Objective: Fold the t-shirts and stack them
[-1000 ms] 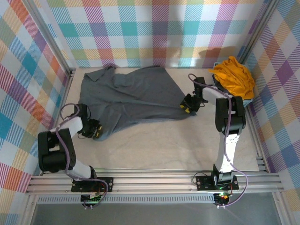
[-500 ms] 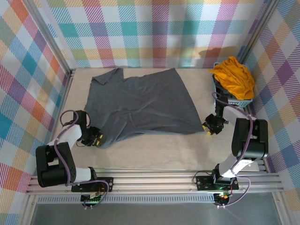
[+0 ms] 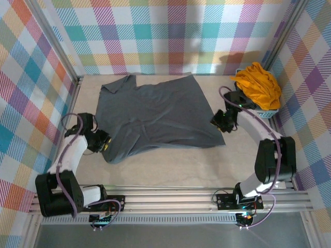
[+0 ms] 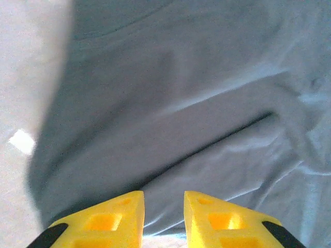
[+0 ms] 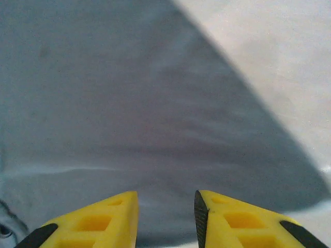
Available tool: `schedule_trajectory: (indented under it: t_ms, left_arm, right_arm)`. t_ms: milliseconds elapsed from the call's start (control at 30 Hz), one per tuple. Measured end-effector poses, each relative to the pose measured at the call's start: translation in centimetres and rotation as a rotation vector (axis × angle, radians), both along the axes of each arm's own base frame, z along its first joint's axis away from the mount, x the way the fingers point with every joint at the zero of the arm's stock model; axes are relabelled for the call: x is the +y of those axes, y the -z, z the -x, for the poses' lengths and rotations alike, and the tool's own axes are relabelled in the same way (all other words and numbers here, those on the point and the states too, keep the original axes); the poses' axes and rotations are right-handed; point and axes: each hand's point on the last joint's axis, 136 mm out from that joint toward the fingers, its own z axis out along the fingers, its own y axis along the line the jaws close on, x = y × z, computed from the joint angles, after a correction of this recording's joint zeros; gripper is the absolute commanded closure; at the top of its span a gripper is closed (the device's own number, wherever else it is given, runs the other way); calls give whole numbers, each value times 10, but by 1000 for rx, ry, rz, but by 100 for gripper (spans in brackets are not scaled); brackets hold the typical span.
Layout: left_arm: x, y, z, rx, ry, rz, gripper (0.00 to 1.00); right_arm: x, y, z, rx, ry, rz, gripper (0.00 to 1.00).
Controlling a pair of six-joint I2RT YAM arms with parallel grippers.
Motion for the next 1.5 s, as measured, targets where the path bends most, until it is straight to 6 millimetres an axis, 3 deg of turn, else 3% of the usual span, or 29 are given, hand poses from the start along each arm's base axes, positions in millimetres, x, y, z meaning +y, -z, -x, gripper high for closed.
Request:
schedule_trajectory:
  t_ms: [100,167,300,400,467,700,1000,1333,1500]
  left_arm:
    - [-9,13,-29,35,31,28,73]
    - [-16,21,-44,57,54,43,67]
    - [-40,11,-71,34,166,22,61]
    - [-57,-7,-96,-29,273,-30,60]
    - [-64,-9,-104,-46,329,-55,58]
    - [-73,29,-93,50,483,-131,55]
    - [-122,18,-62,19,745,-353,51]
    - [-120,42,-59,80,854,-507,57]
    - [-124,44,-58,78,887,-531,54]
  right_arm:
    - [35,12,-21,20,-91,-15,65]
    - [48,29,-30,58,-118,-20,65]
    - [47,58,-40,138,-113,-4,65]
    - [45,61,-46,158,-111,6,63]
    - [45,58,-49,153,-117,7,61]
    - [40,53,-57,156,-110,9,61]
    - [33,61,-54,190,-94,13,61]
    - [33,61,-54,191,-95,9,60]
    - [34,62,-54,196,-96,6,60]
